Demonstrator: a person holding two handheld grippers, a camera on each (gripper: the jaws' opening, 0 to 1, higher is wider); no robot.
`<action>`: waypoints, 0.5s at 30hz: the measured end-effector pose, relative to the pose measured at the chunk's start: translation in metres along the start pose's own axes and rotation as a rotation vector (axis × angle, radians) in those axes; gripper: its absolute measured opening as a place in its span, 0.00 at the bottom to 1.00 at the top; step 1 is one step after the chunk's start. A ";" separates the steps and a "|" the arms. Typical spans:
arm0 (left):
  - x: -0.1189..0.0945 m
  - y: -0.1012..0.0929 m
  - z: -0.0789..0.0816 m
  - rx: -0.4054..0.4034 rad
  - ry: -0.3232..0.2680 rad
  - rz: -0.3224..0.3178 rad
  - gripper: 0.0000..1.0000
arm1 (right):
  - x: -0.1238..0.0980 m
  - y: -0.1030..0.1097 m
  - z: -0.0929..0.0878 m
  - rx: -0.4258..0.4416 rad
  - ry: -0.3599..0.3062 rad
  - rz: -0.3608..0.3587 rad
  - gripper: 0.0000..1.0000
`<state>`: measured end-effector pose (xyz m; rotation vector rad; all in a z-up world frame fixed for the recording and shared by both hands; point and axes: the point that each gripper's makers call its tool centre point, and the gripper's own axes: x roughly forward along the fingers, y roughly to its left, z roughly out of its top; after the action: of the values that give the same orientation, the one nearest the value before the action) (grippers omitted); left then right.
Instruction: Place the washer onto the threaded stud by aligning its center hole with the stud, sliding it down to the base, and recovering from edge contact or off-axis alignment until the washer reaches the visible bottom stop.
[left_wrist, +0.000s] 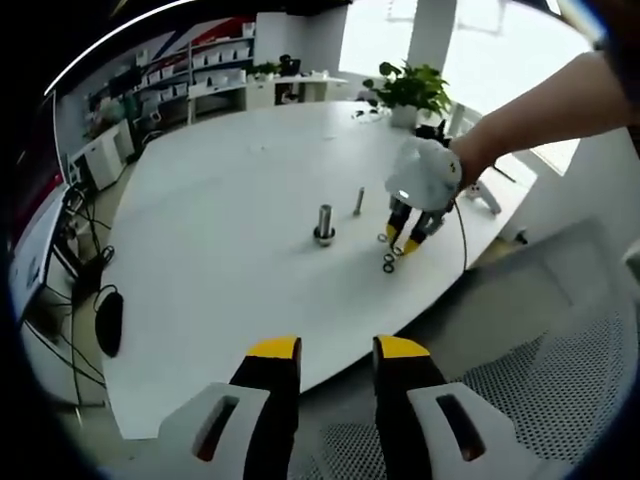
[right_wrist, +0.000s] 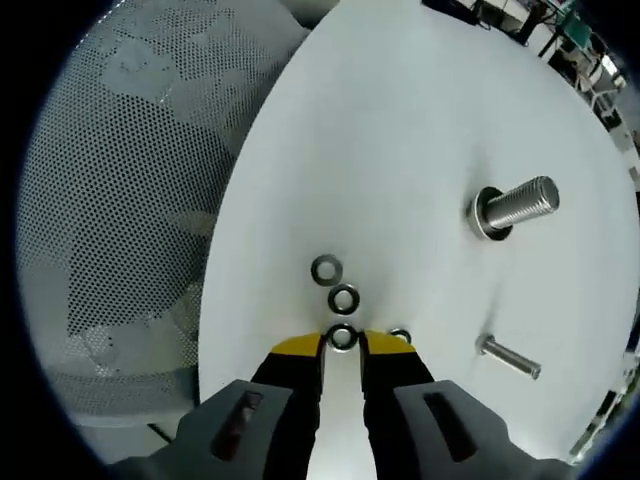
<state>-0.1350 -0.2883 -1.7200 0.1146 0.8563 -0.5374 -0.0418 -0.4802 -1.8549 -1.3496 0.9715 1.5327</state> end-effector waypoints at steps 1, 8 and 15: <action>0.000 0.000 0.000 0.001 0.000 -0.001 0.27 | 0.000 0.001 0.000 -0.005 -0.001 -0.001 0.15; -0.001 0.001 0.001 -0.001 -0.006 0.001 0.26 | 0.002 -0.002 0.001 0.020 0.047 0.002 0.13; -0.001 0.001 0.002 -0.003 -0.009 0.002 0.25 | 0.003 -0.002 0.001 0.072 0.151 -0.025 0.13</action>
<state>-0.1338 -0.2878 -1.7182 0.1100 0.8477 -0.5349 -0.0405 -0.4781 -1.8576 -1.4362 1.0888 1.3798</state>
